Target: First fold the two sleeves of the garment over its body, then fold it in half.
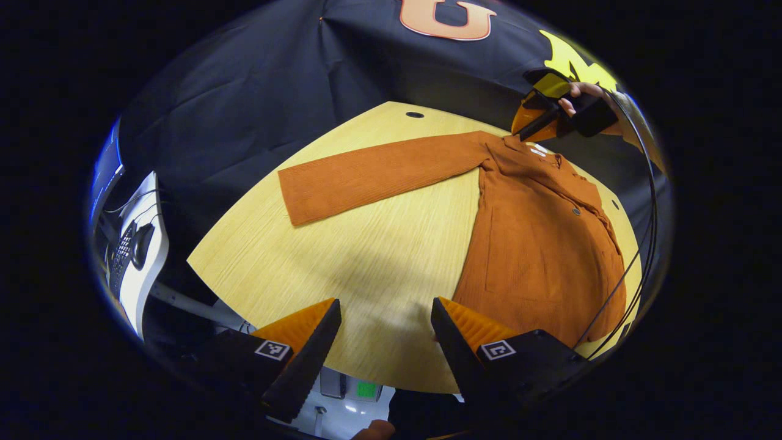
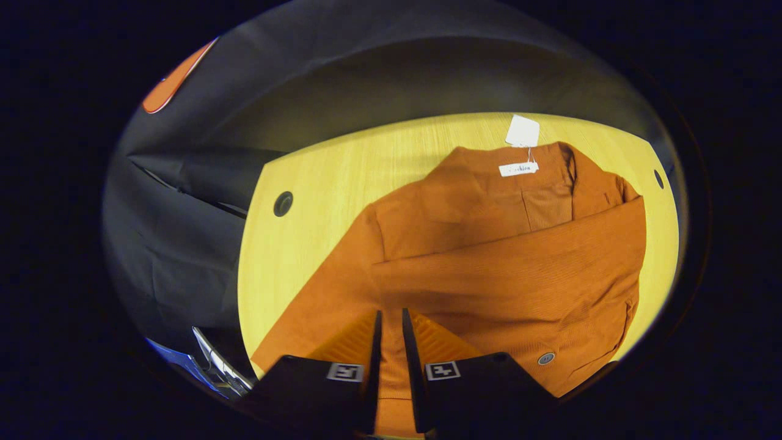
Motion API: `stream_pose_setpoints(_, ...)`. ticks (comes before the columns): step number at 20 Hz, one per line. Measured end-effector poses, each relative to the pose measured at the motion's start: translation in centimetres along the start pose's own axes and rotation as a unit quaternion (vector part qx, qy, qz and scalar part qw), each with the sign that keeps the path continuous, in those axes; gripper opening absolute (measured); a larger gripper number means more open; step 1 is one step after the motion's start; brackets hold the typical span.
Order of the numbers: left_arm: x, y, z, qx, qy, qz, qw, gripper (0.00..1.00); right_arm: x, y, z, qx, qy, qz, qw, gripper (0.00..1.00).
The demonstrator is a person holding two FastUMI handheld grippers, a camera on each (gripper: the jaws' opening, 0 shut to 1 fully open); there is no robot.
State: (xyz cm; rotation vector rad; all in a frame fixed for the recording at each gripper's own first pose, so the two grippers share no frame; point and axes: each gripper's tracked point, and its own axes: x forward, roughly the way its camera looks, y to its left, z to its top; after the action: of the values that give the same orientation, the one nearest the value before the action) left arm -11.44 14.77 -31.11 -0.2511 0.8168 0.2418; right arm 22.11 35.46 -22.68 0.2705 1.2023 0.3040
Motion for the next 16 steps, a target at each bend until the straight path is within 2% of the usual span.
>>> stream_pose_setpoints(1,0.0,0.5,0.0,-0.003,0.001,0.006,1.0,0.97,-1.0,0.1,-0.1,-0.015,-0.003,-0.004,1.0,0.38)
stream_pose_setpoints(5,0.8,2.6,1.4,-0.034,0.009,0.031,0.999,0.97,-4.1,0.0,0.0,-0.057,-0.015,0.0,0.998,0.6)
stream_pose_setpoints(6,1.1,3.2,2.0,-0.048,0.013,0.037,0.998,0.97,-5.0,-0.3,0.0,-0.073,-0.017,0.001,0.997,0.58)
stream_pose_setpoints(7,1.4,4.0,2.7,-0.064,0.018,0.047,0.997,0.97,-6.1,-1.0,-0.1,-0.092,-0.018,-0.004,0.996,0.65)
stream_pose_setpoints(8,1.7,4.8,3.3,-0.077,0.02,0.054,0.995,0.98,-7.2,-1.4,0.0,-0.113,-0.02,-0.001,0.993,0.66)
stream_pose_setpoints(11,3.1,7.3,5.4,-0.131,0.03,0.067,0.989,0.98,-10.8,-4.9,-0.6,-0.2,-0.024,-0.034,0.979,0.97)
stream_pose_setpoints(12,3.5,8.0,6.0,-0.153,0.034,0.069,0.985,0.98,-11.7,-6.3,-0.4,-0.221,-0.038,-0.047,0.973,0.98)
stream_pose_setpoints(13,4.0,8.7,6.5,-0.169,0.038,0.072,0.982,0.98,-12.5,-7.3,-0.7,-0.229,-0.047,-0.047,0.971,0.94)
stream_pose_setpoints(14,4.3,9.4,7.0,-0.184,0.044,0.077,0.979,0.98,-13.6,-7.9,-1.3,-0.227,-0.05,-0.037,0.972,0.99)
stream_pose_setpoints(16,5.0,10.3,7.7,-0.203,0.055,0.084,0.974,0.98,-15.8,-10.4,-1.7,-0.205,-0.076,-0.035,0.975,0.95)
